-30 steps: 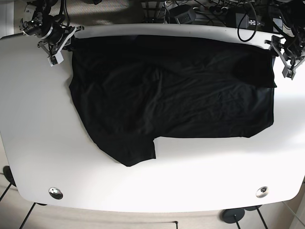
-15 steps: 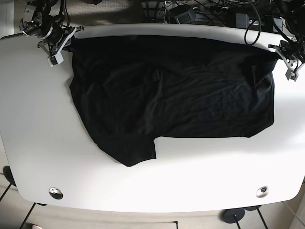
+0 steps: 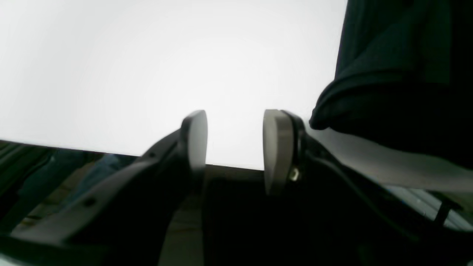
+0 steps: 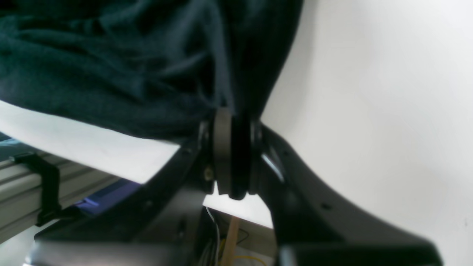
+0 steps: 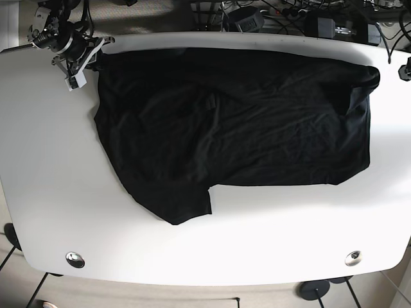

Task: Fold the T-shirt properly
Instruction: 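Regrasp the shirt edge with both grippers and pull it taut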

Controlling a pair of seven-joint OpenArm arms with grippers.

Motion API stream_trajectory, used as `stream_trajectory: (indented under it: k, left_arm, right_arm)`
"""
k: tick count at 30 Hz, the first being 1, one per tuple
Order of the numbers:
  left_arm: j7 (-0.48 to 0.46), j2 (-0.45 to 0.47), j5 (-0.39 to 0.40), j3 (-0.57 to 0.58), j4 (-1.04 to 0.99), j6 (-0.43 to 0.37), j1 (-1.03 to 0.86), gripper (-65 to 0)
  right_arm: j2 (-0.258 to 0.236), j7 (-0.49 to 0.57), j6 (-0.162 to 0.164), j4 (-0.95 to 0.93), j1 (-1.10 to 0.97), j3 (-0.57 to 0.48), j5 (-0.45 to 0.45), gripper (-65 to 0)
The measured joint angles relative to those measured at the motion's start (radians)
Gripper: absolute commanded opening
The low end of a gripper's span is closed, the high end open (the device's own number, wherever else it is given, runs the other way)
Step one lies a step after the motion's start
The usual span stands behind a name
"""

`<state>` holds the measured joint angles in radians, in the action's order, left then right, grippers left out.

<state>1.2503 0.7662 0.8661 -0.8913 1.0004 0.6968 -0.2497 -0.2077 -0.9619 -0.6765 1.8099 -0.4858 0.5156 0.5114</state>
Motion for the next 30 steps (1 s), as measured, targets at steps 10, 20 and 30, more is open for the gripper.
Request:
stream_trajectory:
  k: [10,20,30]
  left_arm:
    - [0.021,-0.149,-0.163,0.23,0.666,0.0,-0.09,-27.9]
    - [-0.004,-0.238,-0.447,0.472,0.781,0.001,0.049,-28.3]
    - [-0.006,-0.264,-0.443,0.553,0.677,0.001,0.056,-28.3]
  right_arm:
    - [0.008,0.0,0.0,0.0,0.0,0.0,-0.003,-62.9]
    - [0.008,0.0,0.003,0.0,0.011,0.003,-0.004,-62.9]
    - [0.01,0.0,0.003,0.0,0.011,0.001,-0.003,-62.9]
